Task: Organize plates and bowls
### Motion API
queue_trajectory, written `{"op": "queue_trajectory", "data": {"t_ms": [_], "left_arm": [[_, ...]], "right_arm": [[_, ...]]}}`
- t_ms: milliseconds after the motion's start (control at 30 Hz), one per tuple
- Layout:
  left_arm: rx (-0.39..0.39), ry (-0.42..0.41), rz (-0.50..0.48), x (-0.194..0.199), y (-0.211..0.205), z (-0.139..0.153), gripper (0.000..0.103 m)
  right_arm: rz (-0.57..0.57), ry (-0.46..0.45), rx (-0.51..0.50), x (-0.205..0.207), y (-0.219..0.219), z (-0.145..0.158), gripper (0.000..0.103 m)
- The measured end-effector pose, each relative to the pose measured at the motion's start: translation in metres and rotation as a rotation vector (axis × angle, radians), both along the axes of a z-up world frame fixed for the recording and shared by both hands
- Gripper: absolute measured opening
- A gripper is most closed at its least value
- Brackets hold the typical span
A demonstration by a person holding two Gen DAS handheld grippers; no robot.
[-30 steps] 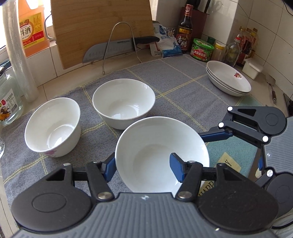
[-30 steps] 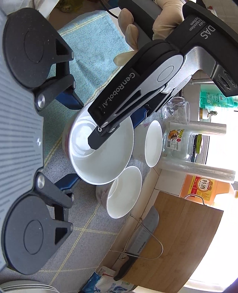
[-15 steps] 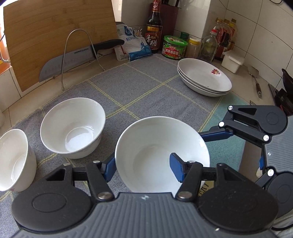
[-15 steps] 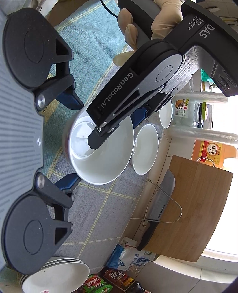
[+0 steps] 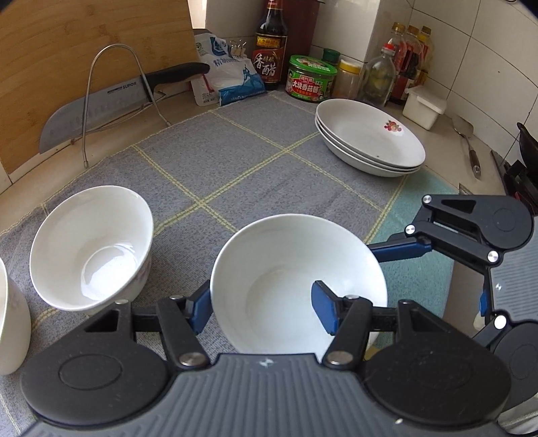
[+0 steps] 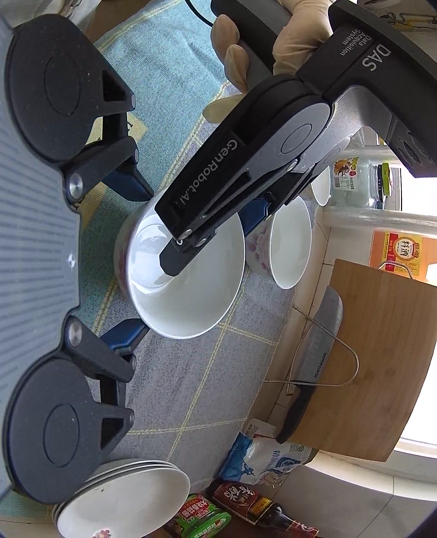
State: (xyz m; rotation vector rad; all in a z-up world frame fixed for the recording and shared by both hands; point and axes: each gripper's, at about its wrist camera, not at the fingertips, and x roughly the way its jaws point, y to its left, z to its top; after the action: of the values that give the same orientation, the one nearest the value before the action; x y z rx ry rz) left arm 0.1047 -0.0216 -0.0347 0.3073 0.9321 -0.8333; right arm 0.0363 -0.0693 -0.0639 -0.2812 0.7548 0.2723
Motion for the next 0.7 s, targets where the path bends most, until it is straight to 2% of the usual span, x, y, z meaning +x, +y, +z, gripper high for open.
{"op": "queue_trajectory", "data": {"t_ms": [367,467,500,533,567,600,700], "left_arm": [[0.003,0.012,-0.003,0.0022,-0.0050,-0.0048,0.060],[0.001,0.007,-0.009,0.0014,-0.0053,-0.0050,0.067],[0.001,0.003,-0.008,0.0008,-0.0055,-0.0049,0.077],[0.005,-0.009,-0.003,-0.0001,-0.0057,-0.0044,0.087],[0.010,-0.028,0.006,-0.0014,-0.0052,-0.0036,0.091],[0.015,-0.047,0.011,-0.0025,-0.0043,-0.0027,0.093],[0.036,-0.098,0.034,-0.0064,0.0006,0.0011,0.094]], "right_arm": [[-0.014,0.021,0.015,0.0040,-0.0056,-0.0051,0.081],[-0.017,0.022,0.019,0.0063,-0.0060,-0.0064,0.081],[-0.017,0.021,0.020,0.0064,-0.0061,-0.0062,0.083],[-0.017,0.019,0.024,0.0065,-0.0061,-0.0057,0.091],[-0.017,0.014,0.031,0.0063,-0.0065,-0.0050,0.100],[-0.017,-0.002,0.035,0.0045,-0.0068,-0.0035,0.103],[-0.010,-0.017,0.043,0.0020,-0.0067,0.0002,0.103]]}}
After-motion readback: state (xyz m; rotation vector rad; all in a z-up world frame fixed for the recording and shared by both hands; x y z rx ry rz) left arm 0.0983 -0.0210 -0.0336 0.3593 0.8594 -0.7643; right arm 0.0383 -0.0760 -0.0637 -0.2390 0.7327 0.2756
